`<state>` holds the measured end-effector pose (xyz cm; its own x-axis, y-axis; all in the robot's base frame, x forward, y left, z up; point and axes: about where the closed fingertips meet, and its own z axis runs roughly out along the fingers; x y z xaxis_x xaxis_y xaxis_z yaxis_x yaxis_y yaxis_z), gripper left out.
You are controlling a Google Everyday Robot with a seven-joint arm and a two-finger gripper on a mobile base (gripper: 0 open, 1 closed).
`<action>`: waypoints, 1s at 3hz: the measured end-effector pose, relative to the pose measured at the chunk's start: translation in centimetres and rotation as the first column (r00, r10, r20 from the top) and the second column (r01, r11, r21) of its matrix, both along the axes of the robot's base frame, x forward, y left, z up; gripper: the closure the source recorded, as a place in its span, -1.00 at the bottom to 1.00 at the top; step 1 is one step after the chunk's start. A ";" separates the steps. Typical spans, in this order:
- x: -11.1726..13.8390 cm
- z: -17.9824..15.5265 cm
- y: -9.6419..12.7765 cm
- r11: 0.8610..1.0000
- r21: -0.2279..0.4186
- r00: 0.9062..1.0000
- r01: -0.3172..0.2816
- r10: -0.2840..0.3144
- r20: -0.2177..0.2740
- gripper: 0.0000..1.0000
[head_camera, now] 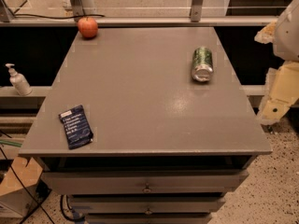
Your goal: Move green can near apple
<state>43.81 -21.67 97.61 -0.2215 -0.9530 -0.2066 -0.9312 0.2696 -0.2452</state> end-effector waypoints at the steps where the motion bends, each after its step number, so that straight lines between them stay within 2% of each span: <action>1: 0.0 0.1 0.0 1.000 0.003 1.000 0.000 0.000 0.007 -1.00; 2: 0.7 -0.1 0.5 0.999 0.034 1.000 -0.012 0.011 0.024 -1.00; 3: 2.5 -1.0 0.9 0.991 0.130 0.998 -0.023 0.016 0.057 -1.00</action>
Offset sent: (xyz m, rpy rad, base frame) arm 0.0298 0.0190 -0.0138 0.1414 -0.0597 0.0527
